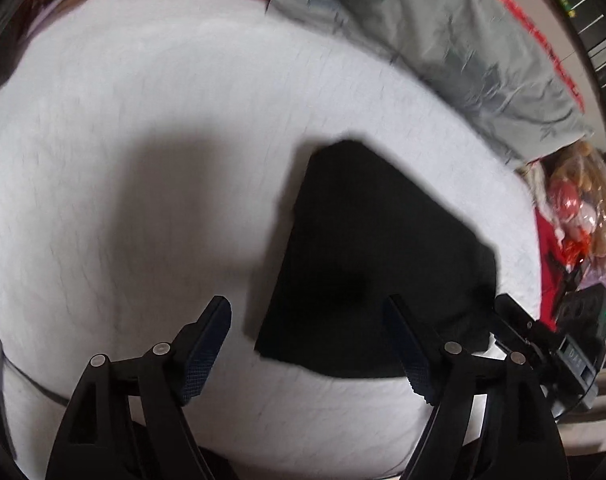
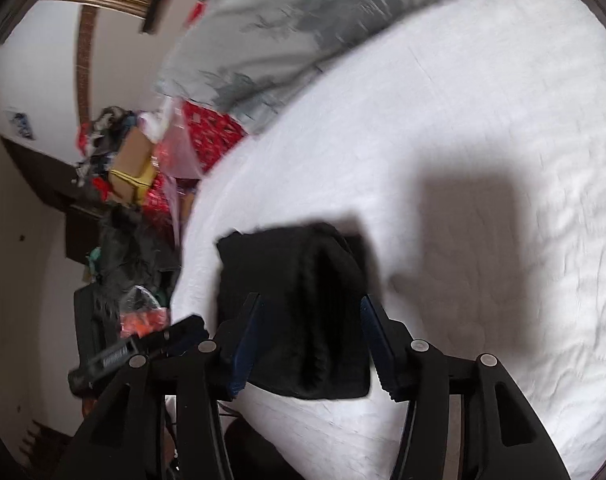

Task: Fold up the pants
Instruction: 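Press the folded pants bundle flat with the right gripper and open the left gripper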

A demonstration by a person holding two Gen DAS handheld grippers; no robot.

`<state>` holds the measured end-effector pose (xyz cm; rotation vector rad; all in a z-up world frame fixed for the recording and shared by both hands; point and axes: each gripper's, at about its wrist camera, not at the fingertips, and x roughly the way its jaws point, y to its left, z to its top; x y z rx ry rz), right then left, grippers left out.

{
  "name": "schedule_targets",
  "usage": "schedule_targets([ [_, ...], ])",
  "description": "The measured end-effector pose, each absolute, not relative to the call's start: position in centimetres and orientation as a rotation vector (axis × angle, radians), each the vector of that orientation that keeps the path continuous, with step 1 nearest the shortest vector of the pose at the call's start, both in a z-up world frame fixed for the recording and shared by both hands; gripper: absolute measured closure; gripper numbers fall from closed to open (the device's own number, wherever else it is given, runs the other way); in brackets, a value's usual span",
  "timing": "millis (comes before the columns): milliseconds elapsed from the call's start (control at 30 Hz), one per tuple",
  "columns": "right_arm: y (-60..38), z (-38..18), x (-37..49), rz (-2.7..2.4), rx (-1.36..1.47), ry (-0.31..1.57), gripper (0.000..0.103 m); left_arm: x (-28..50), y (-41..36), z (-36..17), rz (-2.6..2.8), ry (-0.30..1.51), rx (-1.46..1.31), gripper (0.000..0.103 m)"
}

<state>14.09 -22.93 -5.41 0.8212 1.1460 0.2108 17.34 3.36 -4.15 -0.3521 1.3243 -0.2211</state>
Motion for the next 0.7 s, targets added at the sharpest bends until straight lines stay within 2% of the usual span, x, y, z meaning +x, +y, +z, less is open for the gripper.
schedule_targets([
  [67, -22.2, -6.4, 13.9, 0.182, 0.791, 1.184, 0.050, 17.2, 3.2, -5.7, -0.209, 1.377, -0.369, 0.028],
  [100, -21.8, -6.8, 13.6, 0.169, 0.774, 1.194, 0.050, 17.2, 3.2, -6.2, -0.203, 1.393, -0.381, 0.035],
  [133, -21.4, -7.1, 13.6, 0.162, 0.779, 1.196, 0.060, 17.3, 3.2, -6.2, -0.202, 1.397, -0.391, 0.049],
  [167, -21.1, -7.2, 13.6, 0.162, 0.818, 1.192, 0.065, 17.3, 3.3, -5.8, -0.206, 1.396, -0.404, 0.052],
  [300, -21.9, -7.3, 12.2, 0.241, 1.116, 1.092, 0.073, 17.4, 3.5, -3.7, -0.145, 1.314, -0.322, 0.057],
  [433, -21.8, -9.3, 11.6, 0.183, 1.031, 1.152, 0.076, 17.7, 3.4, -5.2, -0.122, 1.344, -0.291, 0.055],
  [500, -21.9, -9.1, 11.2, 0.187, 1.000, 1.137, 0.075, 17.5, 3.2, -4.9, -0.120, 1.328, -0.262, 0.053],
  [633, -21.3, -6.9, 11.9, 0.220, 0.907, 1.150, 0.061, 17.3, 3.1, -3.5, -0.162, 1.312, -0.273, 0.054],
  [667, -21.7, -6.3, 12.0, 0.223, 0.921, 1.121, 0.055, 17.2, 2.8, -2.7, -0.168, 1.291, -0.287, 0.053],
  [700, -22.1, -5.9, 12.0, 0.215, 0.927, 1.099, 0.051, 17.4, 3.0, -2.0, -0.171, 1.269, -0.294, 0.045],
])
